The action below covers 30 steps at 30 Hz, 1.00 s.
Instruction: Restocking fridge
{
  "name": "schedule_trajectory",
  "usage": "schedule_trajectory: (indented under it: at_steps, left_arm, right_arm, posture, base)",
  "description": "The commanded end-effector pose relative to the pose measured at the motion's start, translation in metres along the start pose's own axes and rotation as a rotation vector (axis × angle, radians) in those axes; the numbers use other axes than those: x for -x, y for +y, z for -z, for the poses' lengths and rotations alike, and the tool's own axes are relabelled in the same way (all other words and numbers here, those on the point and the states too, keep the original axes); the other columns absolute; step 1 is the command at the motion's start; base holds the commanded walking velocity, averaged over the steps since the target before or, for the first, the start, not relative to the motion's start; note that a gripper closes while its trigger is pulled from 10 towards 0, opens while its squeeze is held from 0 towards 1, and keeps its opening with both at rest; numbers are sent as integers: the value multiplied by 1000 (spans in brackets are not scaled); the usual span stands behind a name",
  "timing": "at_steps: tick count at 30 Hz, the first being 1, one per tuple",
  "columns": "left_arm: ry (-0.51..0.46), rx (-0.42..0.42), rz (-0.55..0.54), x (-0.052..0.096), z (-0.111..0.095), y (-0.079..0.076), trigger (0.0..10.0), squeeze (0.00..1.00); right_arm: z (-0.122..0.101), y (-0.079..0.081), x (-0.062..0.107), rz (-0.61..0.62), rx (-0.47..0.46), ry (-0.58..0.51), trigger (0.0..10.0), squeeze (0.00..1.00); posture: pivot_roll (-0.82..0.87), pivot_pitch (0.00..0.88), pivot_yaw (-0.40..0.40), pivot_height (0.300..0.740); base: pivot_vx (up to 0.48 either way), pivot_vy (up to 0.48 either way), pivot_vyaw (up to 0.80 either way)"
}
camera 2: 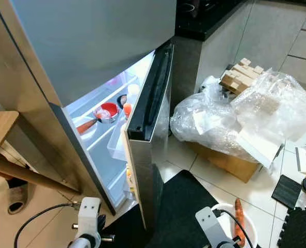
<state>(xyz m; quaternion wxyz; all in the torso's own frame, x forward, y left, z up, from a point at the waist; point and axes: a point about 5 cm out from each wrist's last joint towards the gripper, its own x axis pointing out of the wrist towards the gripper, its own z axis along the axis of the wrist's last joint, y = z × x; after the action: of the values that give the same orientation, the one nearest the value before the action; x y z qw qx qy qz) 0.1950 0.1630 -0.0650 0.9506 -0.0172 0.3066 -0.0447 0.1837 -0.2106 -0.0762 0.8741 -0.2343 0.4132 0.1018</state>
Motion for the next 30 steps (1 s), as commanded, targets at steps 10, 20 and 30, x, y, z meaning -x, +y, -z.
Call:
schedule_trajectory:
  at_steps: [10,20,30]
  left_arm:
    - [-144,-83,126,-14,-40,-8,10000,0]
    - [-255,-169,585,-30,-98,-71,10000,0]
    - [-272,-209,866,-27,-122,-109,10000,0]
  right_arm:
    - [-3,3,-1,-16,32,-10,10000,0]
    - [2,2,1,-11,38,-6,10000,0]
    - [6,1,2,-8,44,4,10000,0]
  posture:
    - [-123,93,-29,740]
    - [-137,99,-21,740]
    - [-144,101,-20,740]
  base:
    - [0,0,0]
    - [0,0,0]
    - [0,0,0]
